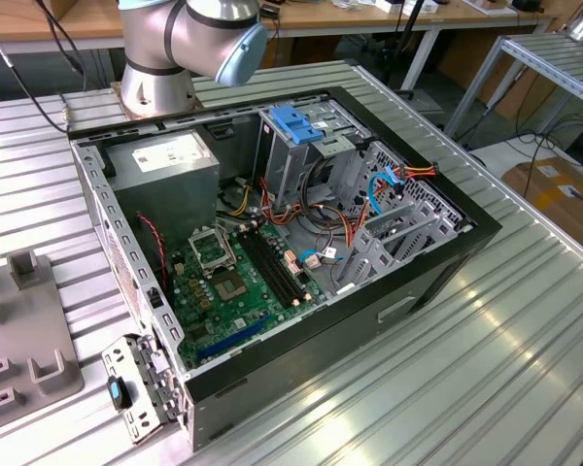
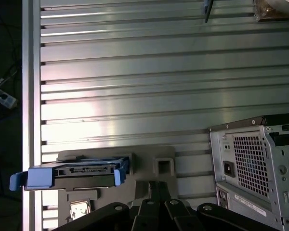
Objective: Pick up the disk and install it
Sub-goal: 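Reach for the disk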
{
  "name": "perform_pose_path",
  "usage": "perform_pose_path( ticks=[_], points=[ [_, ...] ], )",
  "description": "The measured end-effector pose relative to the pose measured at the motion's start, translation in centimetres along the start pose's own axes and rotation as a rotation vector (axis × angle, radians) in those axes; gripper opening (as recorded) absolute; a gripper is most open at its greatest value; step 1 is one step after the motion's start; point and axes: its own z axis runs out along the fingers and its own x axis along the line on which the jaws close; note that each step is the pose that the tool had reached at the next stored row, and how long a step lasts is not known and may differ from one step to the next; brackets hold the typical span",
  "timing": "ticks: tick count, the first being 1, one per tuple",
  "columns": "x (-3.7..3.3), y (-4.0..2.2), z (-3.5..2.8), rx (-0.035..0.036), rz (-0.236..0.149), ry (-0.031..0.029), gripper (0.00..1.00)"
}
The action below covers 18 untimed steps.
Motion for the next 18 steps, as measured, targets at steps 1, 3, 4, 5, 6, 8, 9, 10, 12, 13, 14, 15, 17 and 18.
perform_pose_path(
  ticks=[1,3,4,5,6,8,9,10,12,13,14,15,17,18],
  points=[
    [0.00,0.00,0.00,0.0000,0.000,-0.0001,0.11],
    [0.01,0.00,0.00,0.0000,0.000,0.0000,0.11],
    [0.01,0.00,0.00,0.0000,0.000,-0.0001,0.11],
    [0.06,0.00,0.00,-0.0001,0.000,-0.0001,0.11],
    [0.11,-0.01,0.00,0.0000,0.000,0.0000,0.11],
    [0.11,-0.01,0.02,0.0000,0.000,0.0000,0.11],
    [0.11,-0.01,0.04,0.0000,0.000,0.0000,0.11],
    [0.11,-0.02,0.04,0.0000,0.000,0.0000,0.11],
    [0.11,-0.01,0.05,0.0000,0.000,0.0000,0.11],
    [0.11,-0.02,0.05,0.0000,0.000,0.0000,0.11],
    [0.12,-0.02,0.06,-0.0001,0.000,-0.0001,0.11],
    [0.13,-0.02,0.06,-0.0001,0.000,-0.0002,0.11],
    [0.16,-0.02,0.06,-0.0001,0.000,0.0000,0.11],
    [0.28,-0.03,0.07,0.0000,0.000,-0.0002,0.11]
  ],
)
